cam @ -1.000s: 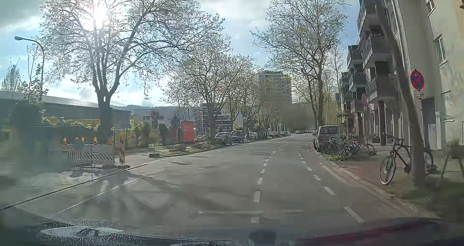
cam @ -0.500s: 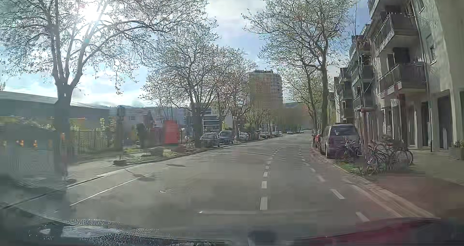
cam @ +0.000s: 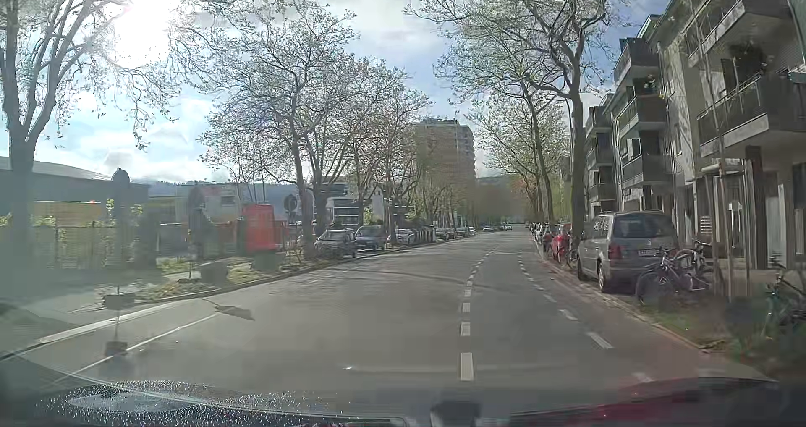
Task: Follow the waypoints while adhering to traffic rules and regulations
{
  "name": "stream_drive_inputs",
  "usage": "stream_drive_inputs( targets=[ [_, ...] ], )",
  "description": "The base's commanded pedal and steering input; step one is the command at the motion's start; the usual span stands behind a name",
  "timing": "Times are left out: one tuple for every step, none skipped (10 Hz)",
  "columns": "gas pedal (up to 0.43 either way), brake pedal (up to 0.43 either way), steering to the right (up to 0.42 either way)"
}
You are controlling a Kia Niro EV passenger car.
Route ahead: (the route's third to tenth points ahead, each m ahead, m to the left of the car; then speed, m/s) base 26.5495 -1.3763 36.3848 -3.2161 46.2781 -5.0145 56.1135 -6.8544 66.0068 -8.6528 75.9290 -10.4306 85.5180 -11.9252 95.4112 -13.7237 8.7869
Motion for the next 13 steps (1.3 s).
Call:
stream_drive_inputs(
  targets=[
    [0.079, 0.0, 0.036],
    [0.079, 0.0, 0.036],
    [0.079, 0.0, 0.036],
    [0.079, 0.0, 0.036],
    [0.079, 0.0, 0.035],
    [0.079, 0.0, 0.035],
    [0.079, 0.0, 0.034],
    [0.079, 0.0, 0.031],
    [0.079, 0.0, 0.031],
    [0.079, 0.0, 0.031],
    [0.079, 0.0, 0.03],
    [0.079, 0.0, 0.03],
    [0.079, 0.0, 0.03]
  ],
)
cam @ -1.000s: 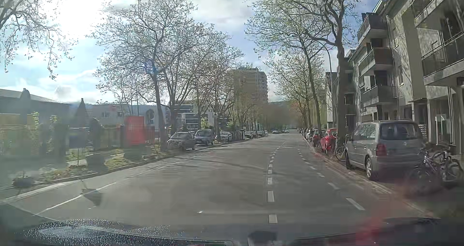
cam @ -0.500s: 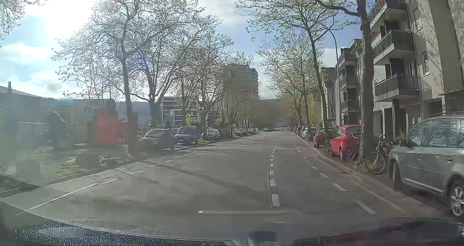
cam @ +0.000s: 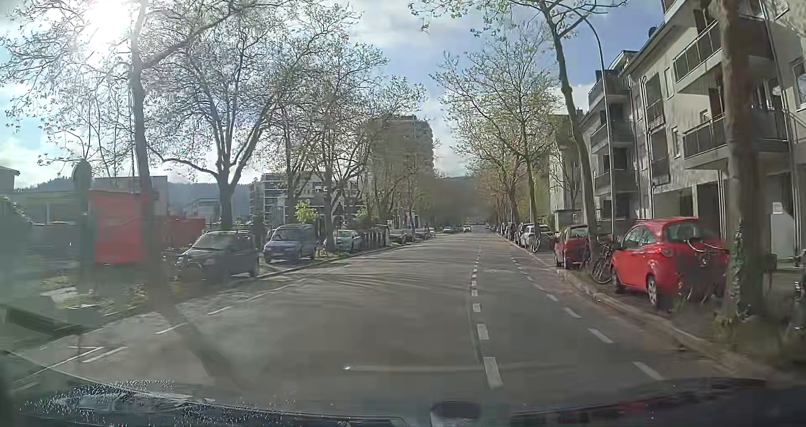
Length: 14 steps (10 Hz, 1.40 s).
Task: Follow the waypoints while adhering to traffic rules and regulations
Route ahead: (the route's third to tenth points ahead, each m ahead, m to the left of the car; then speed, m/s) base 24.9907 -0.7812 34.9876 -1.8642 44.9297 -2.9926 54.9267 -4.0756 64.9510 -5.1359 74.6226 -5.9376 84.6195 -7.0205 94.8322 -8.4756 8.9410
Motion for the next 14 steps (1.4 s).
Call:
stream_drive_inputs(
  targets=[
    [0.079, 0.0, 0.029],
    [0.079, 0.0, 0.028],
    [0.079, 0.0, 0.028],
    [0.079, 0.0, 0.026],
    [0.079, 0.0, 0.026],
    [0.079, 0.0, 0.026],
    [0.079, 0.0, 0.026],
    [0.079, 0.0, 0.026],
    [0.079, 0.0, 0.025],
    [0.079, 0.0, 0.023],
    [0.079, 0.0, 0.019],
    [0.079, 0.0, 0.019],
    [0.079, 0.0, 0.019],
    [0.079, 0.0, 0.017]
  ],
)
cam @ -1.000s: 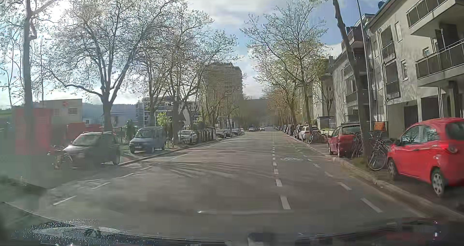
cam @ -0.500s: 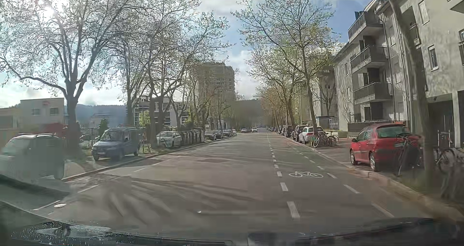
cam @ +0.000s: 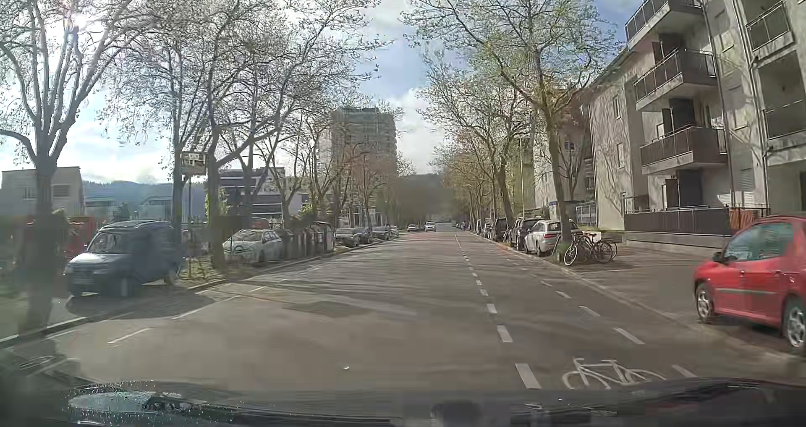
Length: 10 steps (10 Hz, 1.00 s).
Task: Follow the waypoints while adhering to traffic rules and regulations
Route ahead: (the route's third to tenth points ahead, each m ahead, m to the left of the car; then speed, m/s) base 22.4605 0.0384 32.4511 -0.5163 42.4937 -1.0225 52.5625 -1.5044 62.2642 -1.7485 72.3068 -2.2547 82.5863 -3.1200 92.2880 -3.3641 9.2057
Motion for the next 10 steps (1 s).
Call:
stream_drive_inputs(
  targets=[
    [0.079, 0.0, 0.017],
    [0.079, 0.0, 0.016],
    [0.079, 0.0, 0.015],
    [0.079, 0.0, 0.014],
    [0.079, 0.0, 0.014],
    [0.079, 0.0, 0.014],
    [0.079, 0.0, 0.013],
    [0.079, 0.0, 0.013],
    [0.079, 0.0, 0.013],
    [0.079, 0.0, 0.013]
  ],
)
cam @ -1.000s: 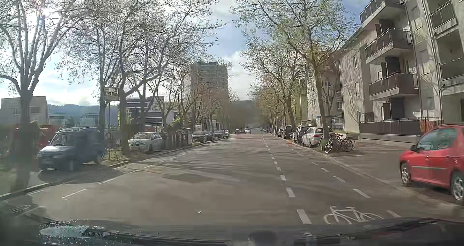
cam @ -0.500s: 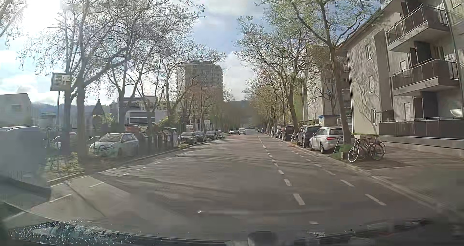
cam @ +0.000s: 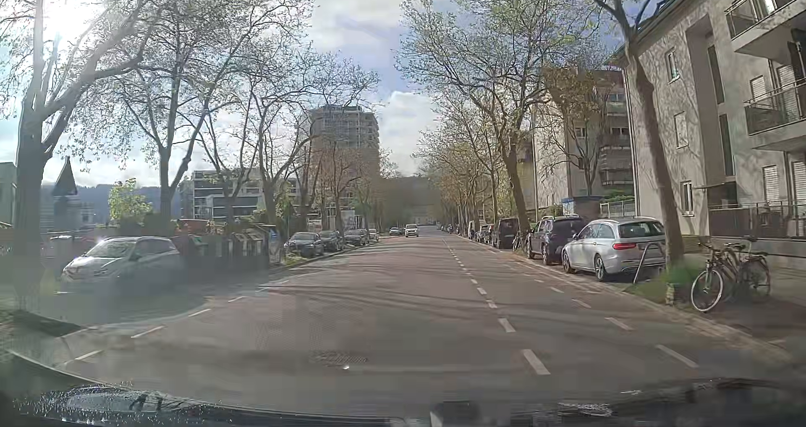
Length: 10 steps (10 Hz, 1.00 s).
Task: Follow the waypoints while adhering to traffic rules and regulations
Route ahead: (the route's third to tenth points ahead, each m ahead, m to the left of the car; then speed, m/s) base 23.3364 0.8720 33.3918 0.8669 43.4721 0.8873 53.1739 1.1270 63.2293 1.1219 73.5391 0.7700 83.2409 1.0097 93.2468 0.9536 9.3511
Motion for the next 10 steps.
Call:
stream_drive_inputs(
  targets=[
    [0.079, 0.0, 0.013],
    [0.079, 0.0, 0.012],
    [0.079, 0.0, 0.006],
    [0.079, 0.0, 0.007],
    [0.079, 0.0, 0.009],
    [0.079, 0.0, 0.009],
    [0.079, 0.0, 0.009],
    [0.079, 0.0, 0.007],
    [0.079, 0.0, 0.004],
    [0.079, 0.0, 0.002]
  ],
)
